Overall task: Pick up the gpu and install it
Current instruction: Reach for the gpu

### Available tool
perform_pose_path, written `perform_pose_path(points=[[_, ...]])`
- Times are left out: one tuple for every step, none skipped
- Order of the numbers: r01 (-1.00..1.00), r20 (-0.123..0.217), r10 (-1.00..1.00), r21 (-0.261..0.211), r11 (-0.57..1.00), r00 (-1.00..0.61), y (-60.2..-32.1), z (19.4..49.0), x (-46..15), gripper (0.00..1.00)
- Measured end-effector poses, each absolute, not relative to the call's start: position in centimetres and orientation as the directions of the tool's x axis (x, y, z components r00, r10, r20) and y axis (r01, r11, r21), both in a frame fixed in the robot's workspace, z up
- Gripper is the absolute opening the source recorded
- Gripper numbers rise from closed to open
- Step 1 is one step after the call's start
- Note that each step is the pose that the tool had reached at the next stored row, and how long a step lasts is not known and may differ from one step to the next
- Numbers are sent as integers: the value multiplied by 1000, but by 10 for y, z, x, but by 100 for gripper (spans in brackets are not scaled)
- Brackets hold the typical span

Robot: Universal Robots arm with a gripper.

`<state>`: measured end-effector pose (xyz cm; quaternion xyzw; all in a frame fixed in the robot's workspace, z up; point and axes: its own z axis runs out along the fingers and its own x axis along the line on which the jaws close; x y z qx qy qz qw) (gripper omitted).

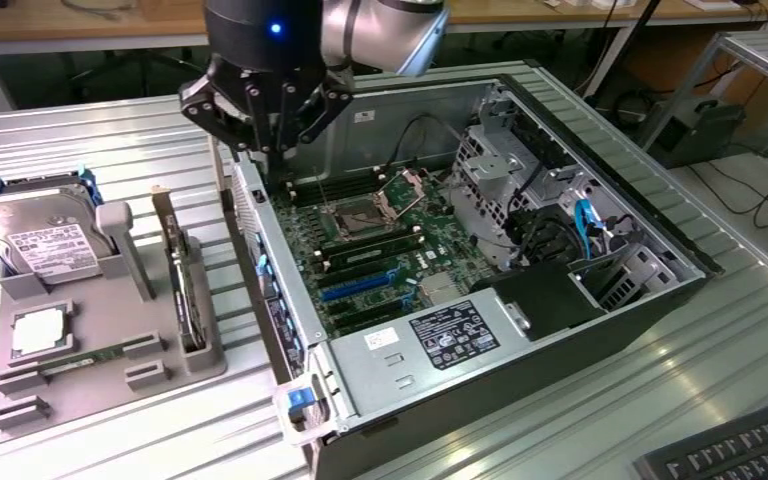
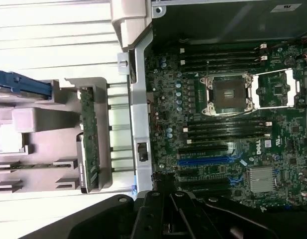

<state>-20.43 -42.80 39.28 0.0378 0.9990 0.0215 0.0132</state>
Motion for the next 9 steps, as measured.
perform_pose_path(points=[[75, -25, 76, 44, 996, -997, -429, 392, -210, 11], [75, -25, 76, 43, 996, -997, -429, 392, -216, 11], [75, -25, 76, 42, 996, -997, -430, 391, -222, 11], [75, -25, 76, 41, 996, -997, -430, 391, -227, 11], [75, -25, 76, 40, 996, -997, -431, 390, -232, 11], [75, -25, 76, 40, 996, -997, -431, 390, -236, 11], [75, -25, 76, 39, 996, -997, -431, 389, -241, 11], [75, -25, 76, 39, 996, -997, -432, 388, -245, 11], [75, -25, 76, 38, 996, -997, -432, 387, -251, 11]])
